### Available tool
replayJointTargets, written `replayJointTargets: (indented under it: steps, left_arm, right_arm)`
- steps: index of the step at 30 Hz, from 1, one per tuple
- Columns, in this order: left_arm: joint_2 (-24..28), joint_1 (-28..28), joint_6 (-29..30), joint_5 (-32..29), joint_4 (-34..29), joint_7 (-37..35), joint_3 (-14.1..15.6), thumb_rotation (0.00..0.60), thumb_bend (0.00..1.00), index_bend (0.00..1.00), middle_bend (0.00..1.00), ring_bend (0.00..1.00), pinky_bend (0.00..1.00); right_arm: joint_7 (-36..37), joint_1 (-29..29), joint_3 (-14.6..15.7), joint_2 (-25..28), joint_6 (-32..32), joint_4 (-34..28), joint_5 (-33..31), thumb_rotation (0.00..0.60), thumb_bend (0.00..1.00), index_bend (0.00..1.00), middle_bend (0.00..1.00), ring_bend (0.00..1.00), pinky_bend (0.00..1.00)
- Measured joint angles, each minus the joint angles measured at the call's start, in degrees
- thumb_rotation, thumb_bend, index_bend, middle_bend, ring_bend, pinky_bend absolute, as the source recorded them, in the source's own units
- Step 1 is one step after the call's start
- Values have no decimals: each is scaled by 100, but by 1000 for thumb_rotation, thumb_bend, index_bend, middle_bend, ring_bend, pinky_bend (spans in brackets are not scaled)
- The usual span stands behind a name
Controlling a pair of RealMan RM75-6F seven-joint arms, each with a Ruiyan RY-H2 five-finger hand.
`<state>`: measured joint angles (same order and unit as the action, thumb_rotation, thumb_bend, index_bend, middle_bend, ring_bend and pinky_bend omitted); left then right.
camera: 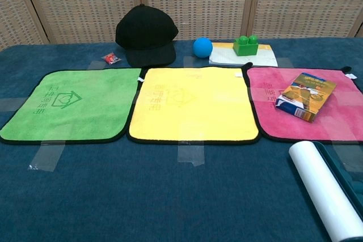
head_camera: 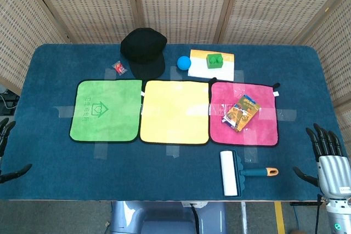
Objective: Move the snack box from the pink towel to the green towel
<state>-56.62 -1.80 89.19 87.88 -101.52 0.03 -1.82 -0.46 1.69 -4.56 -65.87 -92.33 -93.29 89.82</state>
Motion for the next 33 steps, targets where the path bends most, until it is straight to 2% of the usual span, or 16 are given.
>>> replayJointTargets:
  steps: [9, 11, 12, 15, 16, 19, 22, 29, 33]
  left_arm:
    - [31, 12, 31, 11, -39, -60, -5, 600, 0, 0, 0, 0, 0]
    - [25, 10, 29, -18, -36, -55, -20, 600, 0, 0, 0, 0, 0]
    - [21, 3, 13, -36, -33, -45, -26, 600, 0, 0, 0, 0, 0]
    - [-6, -46, -101, -121, -30, 35, -49, 600, 0, 0, 0, 0, 0]
    - [-24, -73, -155, -163, -31, 87, -61, 600, 0, 0, 0, 0, 0]
    - [-92, -154, -306, -285, -48, 240, -96, 600, 0, 0, 0, 0, 0]
    - [-175, -240, -451, -462, -57, 419, -149, 600, 0, 0, 0, 0, 0]
    - [-301, -382, -711, -820, -23, 632, -249, 600, 0, 0, 0, 0, 0]
    - [-325, -429, -792, -911, 3, 667, -272, 600, 0, 0, 0, 0, 0]
  right_arm:
    - [136, 62, 50, 17, 238, -15, -26, 600, 0, 78, 0, 0, 0]
    - [199, 138, 42, 10, 371, 0, -44, 600, 49, 109, 11, 0, 5]
    - [220, 182, 28, 2, 434, 12, -59, 600, 153, 132, 39, 14, 32]
    - [329, 367, -57, -20, 730, 26, -168, 600, 569, 190, 152, 102, 165]
    - [393, 442, -98, -26, 849, 24, -222, 600, 676, 207, 178, 132, 209]
    - [715, 749, -285, -50, 1351, 31, -482, 600, 827, 233, 216, 182, 284]
    - [960, 1179, -579, -136, 2088, 122, -1017, 600, 903, 239, 227, 195, 313]
    - [985, 2230, -1165, -478, 3823, 477, -2880, 600, 940, 239, 216, 195, 317]
    - [815, 2654, -1341, -739, 4259, 750, -3679, 600, 955, 239, 215, 195, 317]
